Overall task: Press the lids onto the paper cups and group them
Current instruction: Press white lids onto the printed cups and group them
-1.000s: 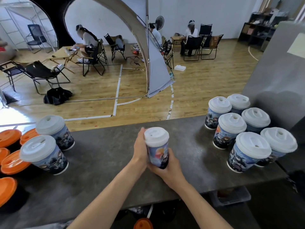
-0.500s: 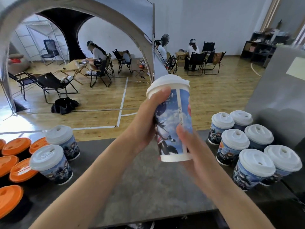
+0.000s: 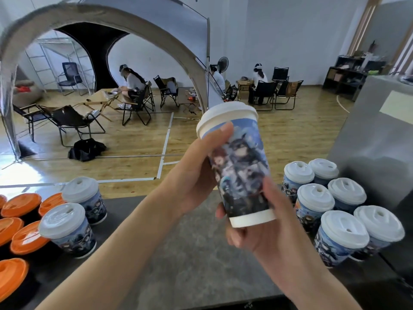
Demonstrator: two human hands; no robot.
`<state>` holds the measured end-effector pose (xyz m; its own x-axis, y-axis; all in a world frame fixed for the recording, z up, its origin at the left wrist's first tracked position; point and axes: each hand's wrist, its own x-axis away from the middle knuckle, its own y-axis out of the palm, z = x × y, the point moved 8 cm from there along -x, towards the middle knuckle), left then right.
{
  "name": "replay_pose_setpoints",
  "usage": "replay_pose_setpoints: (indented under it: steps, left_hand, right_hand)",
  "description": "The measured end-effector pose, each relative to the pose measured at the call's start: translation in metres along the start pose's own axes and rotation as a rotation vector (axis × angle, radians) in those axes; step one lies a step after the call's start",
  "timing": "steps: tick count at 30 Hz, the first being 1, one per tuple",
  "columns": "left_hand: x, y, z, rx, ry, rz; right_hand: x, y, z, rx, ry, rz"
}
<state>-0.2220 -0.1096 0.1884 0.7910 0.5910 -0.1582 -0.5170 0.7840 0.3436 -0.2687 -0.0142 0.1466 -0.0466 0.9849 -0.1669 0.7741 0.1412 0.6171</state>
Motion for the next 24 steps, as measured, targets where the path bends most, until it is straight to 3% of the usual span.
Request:
replay_pose_setpoints:
  steps: [3,5,11,12,16,18,21,24]
  left_hand:
    - [0.001,0.011,0.001,0.147,-0.008,-0.091]
    - [0.001,0.011,0.002,0.183,-0.014,-0.081]
    - [-0.001,-0.017,0.008,-0.232,0.005,0.268]
    - [-0.002,-0.017,0.008,-0.218,0.000,0.262]
    - [-0.005,-0.010,0.005,-0.147,-0.050,0.098]
    - [-0.005,-0.013,0.006,-0.158,-0.041,0.137]
    - [-0.007,-0.023,0.014,-0.217,0.022,0.250]
    - [-0.008,-0.019,0.014,-0.205,0.033,0.168]
  right_hand:
    - [0.004,0.029,0.006,-0.368,0.163,-0.232]
    - [0.002,0.026,0.009,-0.362,0.155,-0.235]
    - [-0.010,-0.016,0.000,0.089,-0.051,0.193]
    - [-0.011,-0.014,0.001,0.029,-0.023,0.173]
    - [-0.005,0.018,0.014,-0.468,0.241,-0.184]
    - [-0.007,0.009,0.016,-0.373,0.203,-0.152]
    - [-0.013,-0.011,0.007,-0.019,0.004,0.071]
    - [-0.013,-0.017,0.001,0.047,-0.042,0.145]
